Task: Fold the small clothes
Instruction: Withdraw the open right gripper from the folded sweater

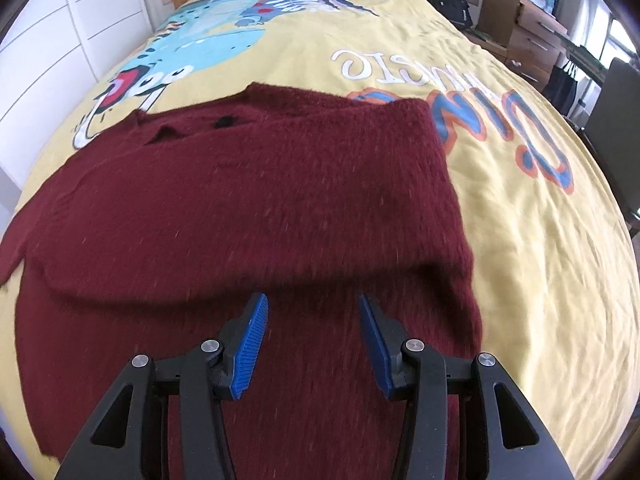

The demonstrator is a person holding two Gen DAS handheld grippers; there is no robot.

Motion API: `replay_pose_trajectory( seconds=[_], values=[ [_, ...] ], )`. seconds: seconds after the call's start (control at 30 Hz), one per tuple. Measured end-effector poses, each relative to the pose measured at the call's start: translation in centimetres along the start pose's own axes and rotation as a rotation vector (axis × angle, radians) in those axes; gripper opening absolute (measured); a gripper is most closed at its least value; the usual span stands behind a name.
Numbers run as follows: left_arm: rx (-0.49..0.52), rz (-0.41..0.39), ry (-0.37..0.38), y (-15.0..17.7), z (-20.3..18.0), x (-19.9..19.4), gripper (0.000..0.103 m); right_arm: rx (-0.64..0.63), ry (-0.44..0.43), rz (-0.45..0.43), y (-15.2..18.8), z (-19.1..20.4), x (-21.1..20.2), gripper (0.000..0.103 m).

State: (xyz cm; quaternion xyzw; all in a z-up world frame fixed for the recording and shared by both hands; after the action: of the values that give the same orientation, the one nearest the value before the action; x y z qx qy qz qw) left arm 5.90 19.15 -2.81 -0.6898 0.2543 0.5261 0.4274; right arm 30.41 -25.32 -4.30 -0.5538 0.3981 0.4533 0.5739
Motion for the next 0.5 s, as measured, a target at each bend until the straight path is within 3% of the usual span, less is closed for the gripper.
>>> replay_pose_trajectory(
  seconds=[0.5],
  values=[
    [0.027, -0.014, 0.122, 1.3, 0.3, -1.9, 0.102, -0.024, -0.011, -0.068, 8.7, 2.0, -7.5, 0.049]
  ],
)
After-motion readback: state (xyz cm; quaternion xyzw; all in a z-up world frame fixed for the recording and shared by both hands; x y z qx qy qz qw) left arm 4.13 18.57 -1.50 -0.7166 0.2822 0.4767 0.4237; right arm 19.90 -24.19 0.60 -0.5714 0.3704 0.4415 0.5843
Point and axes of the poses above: each gripper's, at about its wrist camera, not at the fingertips, and x roughly the way its jaws point, z to its left, y to its underside, the point moved 4 cm from there along x, roughly the way its jaws point, and after that the axes turned 10 degrees about z, right-handed, at the moved point
